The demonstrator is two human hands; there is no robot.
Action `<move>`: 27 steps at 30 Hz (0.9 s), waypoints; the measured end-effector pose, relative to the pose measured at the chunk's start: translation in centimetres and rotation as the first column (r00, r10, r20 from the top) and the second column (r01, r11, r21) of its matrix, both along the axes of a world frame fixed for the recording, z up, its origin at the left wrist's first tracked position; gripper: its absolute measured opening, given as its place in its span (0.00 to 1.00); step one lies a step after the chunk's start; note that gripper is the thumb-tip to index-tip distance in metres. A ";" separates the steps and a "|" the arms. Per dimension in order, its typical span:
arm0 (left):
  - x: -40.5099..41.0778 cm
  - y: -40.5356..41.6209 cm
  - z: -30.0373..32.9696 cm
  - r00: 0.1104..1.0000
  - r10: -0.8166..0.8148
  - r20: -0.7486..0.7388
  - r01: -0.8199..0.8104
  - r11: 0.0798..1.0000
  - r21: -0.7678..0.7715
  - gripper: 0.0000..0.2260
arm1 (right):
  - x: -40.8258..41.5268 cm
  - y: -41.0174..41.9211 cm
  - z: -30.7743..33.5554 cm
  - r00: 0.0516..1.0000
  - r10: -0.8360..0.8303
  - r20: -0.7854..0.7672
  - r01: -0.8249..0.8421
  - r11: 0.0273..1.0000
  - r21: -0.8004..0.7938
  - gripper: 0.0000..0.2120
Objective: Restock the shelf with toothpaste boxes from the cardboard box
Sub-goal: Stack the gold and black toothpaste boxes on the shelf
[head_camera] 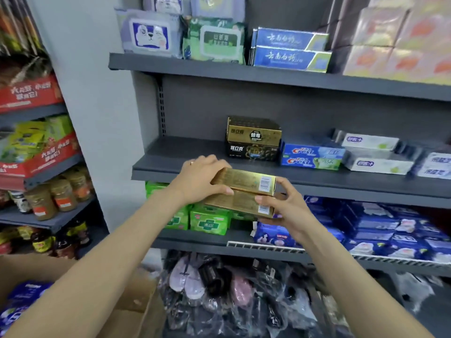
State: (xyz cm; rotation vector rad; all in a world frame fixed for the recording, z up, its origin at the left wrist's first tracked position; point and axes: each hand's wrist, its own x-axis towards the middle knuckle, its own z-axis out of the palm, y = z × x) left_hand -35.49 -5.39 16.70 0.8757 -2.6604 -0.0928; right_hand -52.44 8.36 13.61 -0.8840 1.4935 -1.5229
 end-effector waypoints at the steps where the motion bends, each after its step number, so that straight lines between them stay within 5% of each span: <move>1: -1.0 -0.4 0.3 1.000 0.000 0.008 0.001 0.998 -0.056 0.26 | -0.8 -0.4 0.2 1.000 -0.007 0.017 0.007 1.000 -0.012 0.19; 8: -6.8 -5.9 1.2 0.981 0.154 -0.121 -0.174 0.970 -0.172 0.27 | -7.1 -5.0 2.2 0.991 -0.131 0.023 0.131 0.991 -0.022 0.21; 15: -12.9 -12.0 1.9 0.977 0.199 -0.069 -0.198 0.980 0.031 0.25 | -12.9 -8.1 2.4 0.986 -0.167 0.026 0.168 0.986 -0.018 0.04; 20: -16.4 -14.2 1.4 0.987 0.154 -0.055 -0.141 0.971 0.194 0.23 | -16.2 -8.7 2.6 0.966 -0.258 0.026 0.258 0.966 -0.019 0.07; 27: -20.0 -14.7 -0.2 0.994 0.103 -0.038 -0.095 0.981 0.171 0.22 | -20.4 -10.0 4.5 0.873 -0.449 0.193 0.469 0.880 -0.076 0.07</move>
